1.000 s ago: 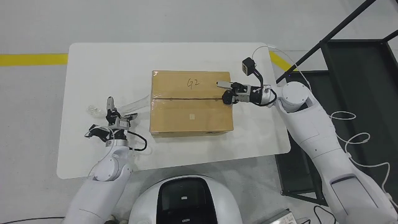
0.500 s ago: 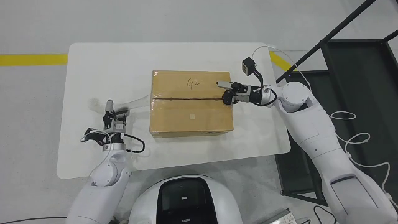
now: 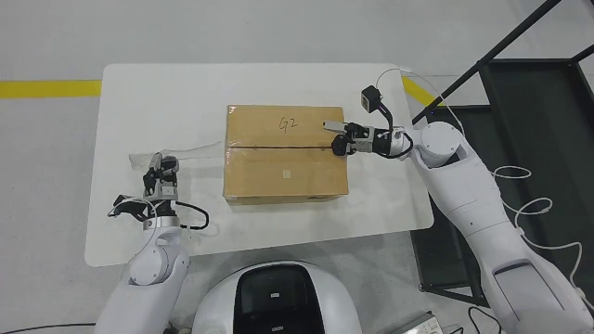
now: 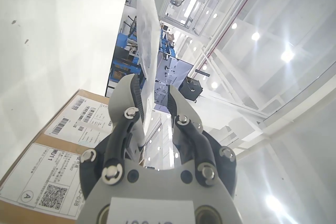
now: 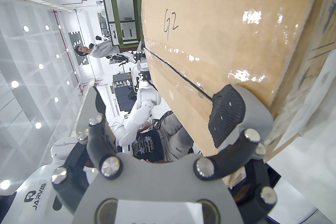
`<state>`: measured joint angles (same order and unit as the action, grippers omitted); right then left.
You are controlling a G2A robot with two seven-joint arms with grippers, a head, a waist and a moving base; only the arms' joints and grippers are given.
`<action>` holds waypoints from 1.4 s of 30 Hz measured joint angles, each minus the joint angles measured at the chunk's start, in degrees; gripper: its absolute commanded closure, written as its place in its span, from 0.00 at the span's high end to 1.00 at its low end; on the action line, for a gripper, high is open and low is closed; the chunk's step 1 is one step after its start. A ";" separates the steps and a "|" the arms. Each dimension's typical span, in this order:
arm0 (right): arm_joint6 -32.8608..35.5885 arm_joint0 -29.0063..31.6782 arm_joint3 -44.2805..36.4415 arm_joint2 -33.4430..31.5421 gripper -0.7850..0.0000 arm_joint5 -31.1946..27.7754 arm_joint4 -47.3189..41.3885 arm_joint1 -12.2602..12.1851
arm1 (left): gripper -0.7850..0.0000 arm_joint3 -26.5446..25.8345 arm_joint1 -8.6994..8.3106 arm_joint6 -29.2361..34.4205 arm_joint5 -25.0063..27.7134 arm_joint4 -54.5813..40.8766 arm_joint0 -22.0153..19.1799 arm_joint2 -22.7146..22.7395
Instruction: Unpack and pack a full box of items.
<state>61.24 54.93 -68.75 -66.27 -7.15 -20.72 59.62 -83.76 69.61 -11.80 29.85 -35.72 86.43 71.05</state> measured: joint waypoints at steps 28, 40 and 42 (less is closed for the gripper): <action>0.00 0.00 0.00 0.00 1.00 0.00 0.00 0.00 | 0.00 -10.37 2.35 3.80 -4.02 11.20 -1.20 -2.39; 0.00 0.00 0.00 0.00 1.00 0.00 0.00 0.00 | 0.00 -10.84 3.03 7.23 -6.61 22.51 -2.87 -5.00; 0.00 0.00 0.00 0.00 1.00 0.00 0.00 0.00 | 0.00 -10.68 3.22 7.58 -7.59 23.42 -3.24 -5.65</action>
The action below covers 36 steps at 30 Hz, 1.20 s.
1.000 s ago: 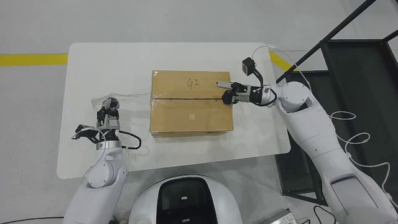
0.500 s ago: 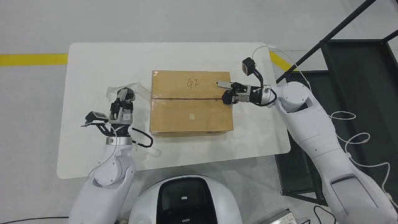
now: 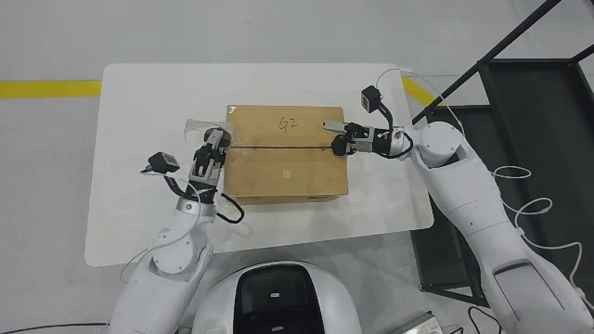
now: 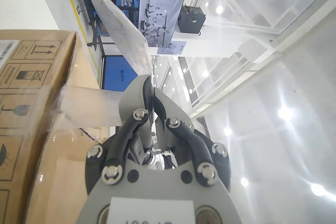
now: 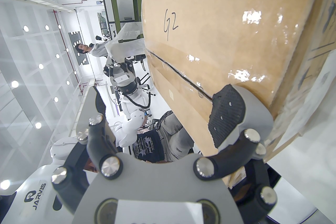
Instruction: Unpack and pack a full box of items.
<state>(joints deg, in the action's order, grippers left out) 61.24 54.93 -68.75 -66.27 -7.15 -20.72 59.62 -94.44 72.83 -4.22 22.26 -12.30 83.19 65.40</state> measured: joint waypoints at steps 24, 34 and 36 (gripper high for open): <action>0.00 0.00 0.00 0.00 1.00 0.00 0.00 0.00 | 0.00 1.03 1.20 2.95 -6.82 12.46 -3.48 -2.15; 0.00 0.00 0.00 0.00 1.00 0.00 0.00 0.00 | 0.00 -0.08 1.12 7.79 -8.83 18.26 -3.42 -2.96; 0.00 0.00 0.00 0.00 1.00 0.00 0.00 0.00 | 0.00 -0.11 1.19 7.81 -9.30 19.20 -3.56 -3.13</action>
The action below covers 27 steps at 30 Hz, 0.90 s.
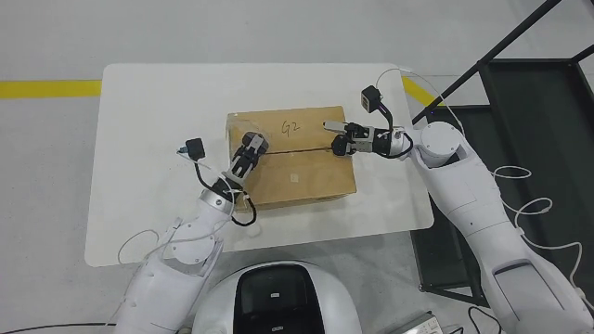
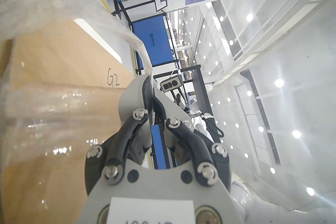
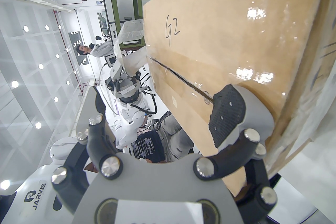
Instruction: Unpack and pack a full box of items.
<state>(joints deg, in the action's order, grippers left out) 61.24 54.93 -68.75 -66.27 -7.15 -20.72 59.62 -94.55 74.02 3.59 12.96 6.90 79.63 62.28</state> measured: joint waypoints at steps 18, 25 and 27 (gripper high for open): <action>0.00 0.00 0.00 0.00 1.00 0.00 0.00 0.00 | 0.00 1.64 0.08 3.92 -3.92 10.79 -0.82 -1.64; 0.00 0.00 0.00 0.00 1.00 0.00 0.00 0.00 | 1.00 2.07 0.28 3.43 -3.10 12.03 -1.10 -2.03; 0.00 0.00 0.00 0.00 1.00 0.00 0.00 0.00 | 1.00 2.22 0.35 3.12 -3.07 12.36 -1.19 -2.08</action>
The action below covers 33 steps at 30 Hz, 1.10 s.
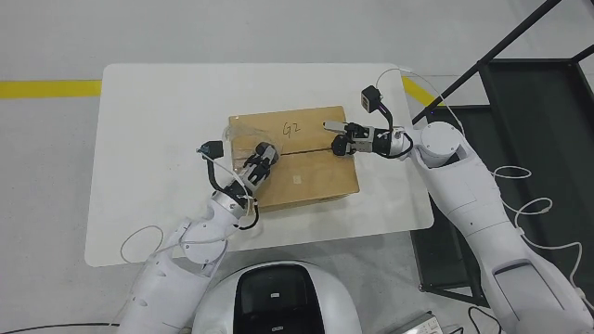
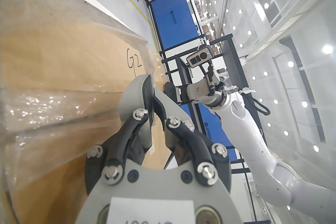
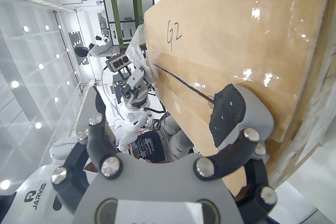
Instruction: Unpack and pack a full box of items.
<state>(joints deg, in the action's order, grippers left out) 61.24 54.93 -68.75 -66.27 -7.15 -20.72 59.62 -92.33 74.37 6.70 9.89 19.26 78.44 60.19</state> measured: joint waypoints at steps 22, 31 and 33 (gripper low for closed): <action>0.00 13.21 -9.32 -18.09 1.00 -2.51 -6.99 -3.73 | 1.00 0.54 1.76 -2.09 2.15 -1.62 -2.80 -3.87; -1.83 18.76 -11.07 -23.15 1.00 -3.38 -9.48 -4.37 | 1.00 3.67 3.07 -4.12 3.15 -0.60 -5.39 -7.33; -2.11 19.79 -10.85 -24.10 1.00 -3.83 -10.36 -4.45 | 1.00 4.57 3.42 -4.24 2.99 -0.16 -6.28 -8.17</action>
<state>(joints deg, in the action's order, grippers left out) 59.13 74.72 -79.60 -90.37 -10.98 -31.08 55.17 -87.76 77.79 2.46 12.88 19.10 72.17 52.02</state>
